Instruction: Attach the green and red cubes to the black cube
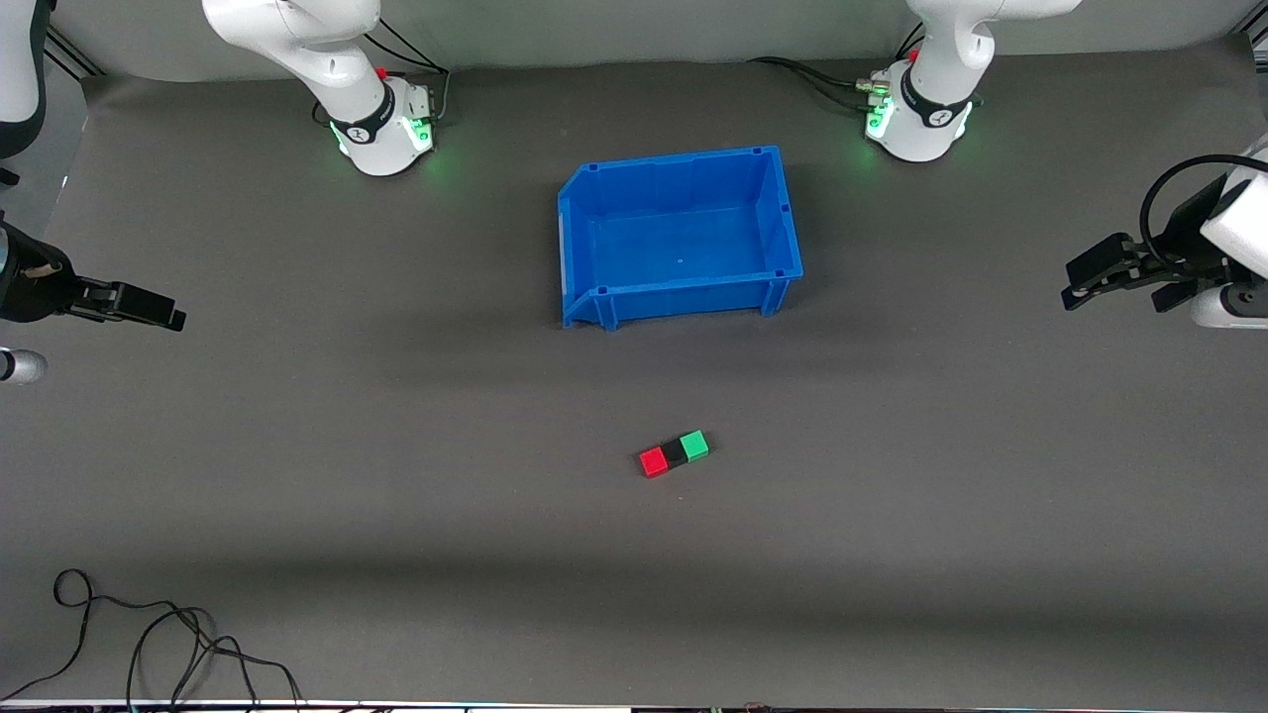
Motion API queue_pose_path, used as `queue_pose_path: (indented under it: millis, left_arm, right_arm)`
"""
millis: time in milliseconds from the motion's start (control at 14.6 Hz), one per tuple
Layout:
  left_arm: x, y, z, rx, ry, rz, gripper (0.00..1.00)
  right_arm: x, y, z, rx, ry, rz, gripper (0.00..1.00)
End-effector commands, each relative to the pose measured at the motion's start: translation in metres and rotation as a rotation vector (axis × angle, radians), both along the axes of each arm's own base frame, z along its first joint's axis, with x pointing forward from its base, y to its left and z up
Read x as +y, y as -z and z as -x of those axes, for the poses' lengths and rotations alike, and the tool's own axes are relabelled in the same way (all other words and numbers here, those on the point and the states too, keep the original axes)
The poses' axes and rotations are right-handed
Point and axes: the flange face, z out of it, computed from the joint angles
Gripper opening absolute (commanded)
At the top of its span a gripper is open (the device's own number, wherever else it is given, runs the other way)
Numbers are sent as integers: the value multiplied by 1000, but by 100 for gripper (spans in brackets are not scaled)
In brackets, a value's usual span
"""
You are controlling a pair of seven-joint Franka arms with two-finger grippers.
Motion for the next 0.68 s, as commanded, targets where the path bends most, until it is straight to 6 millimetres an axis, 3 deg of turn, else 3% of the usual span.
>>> queue_pose_path:
  millis: [0,137,274,547,615]
  left_arm:
    - [3,-7,7,10,40,-22,100]
    - [8,-6,11,31,63,-38,100]
    - [10,-7,14,44,78,-62,100]
    - [6,-11,17,46,26,-49,100]
    - [4,-14,17,36,-5,-48,100]
  right_arm:
    - [-7,-1,19,-48,-39,6,99]
    - [-15,7,36,-85,-27,-1,99]
    - [0,4,44,-85,-21,2,99]
    - [41,6,42,-95,68,14,99]
    - [41,7,42,-94,64,13,99]
